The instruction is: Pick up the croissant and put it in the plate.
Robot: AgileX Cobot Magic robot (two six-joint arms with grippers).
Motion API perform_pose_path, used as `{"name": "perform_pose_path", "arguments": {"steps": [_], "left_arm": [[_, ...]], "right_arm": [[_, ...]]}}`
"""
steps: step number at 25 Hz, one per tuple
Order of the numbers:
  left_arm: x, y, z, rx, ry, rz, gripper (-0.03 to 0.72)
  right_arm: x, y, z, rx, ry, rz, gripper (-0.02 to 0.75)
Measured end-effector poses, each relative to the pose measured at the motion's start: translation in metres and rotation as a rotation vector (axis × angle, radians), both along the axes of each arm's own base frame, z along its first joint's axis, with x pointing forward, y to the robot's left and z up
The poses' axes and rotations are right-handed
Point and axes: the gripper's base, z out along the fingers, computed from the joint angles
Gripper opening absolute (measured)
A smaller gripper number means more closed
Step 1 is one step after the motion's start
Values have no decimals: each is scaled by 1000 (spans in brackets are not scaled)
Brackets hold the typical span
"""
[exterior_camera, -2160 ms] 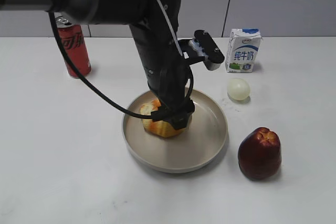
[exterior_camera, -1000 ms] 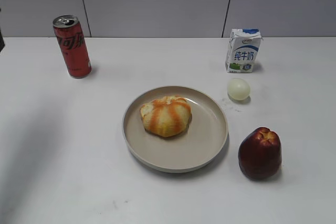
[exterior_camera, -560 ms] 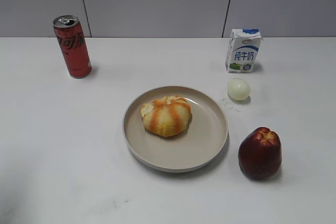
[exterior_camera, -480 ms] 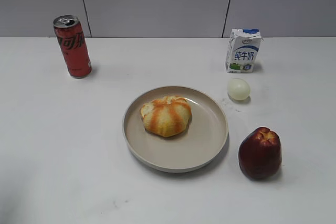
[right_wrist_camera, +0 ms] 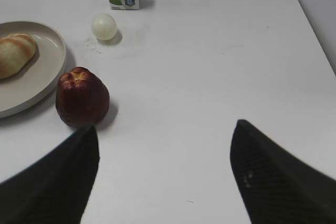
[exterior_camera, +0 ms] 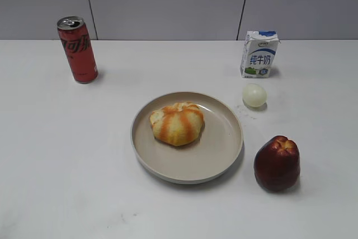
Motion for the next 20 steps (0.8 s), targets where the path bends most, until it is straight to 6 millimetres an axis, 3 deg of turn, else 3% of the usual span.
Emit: {"name": "perform_pose_path", "arguments": {"steps": [20], "left_arm": [[-66, 7, 23, -51, -475, 3, 590]], "right_arm": [[0, 0, 0, 0, 0, 0, 588]]}}
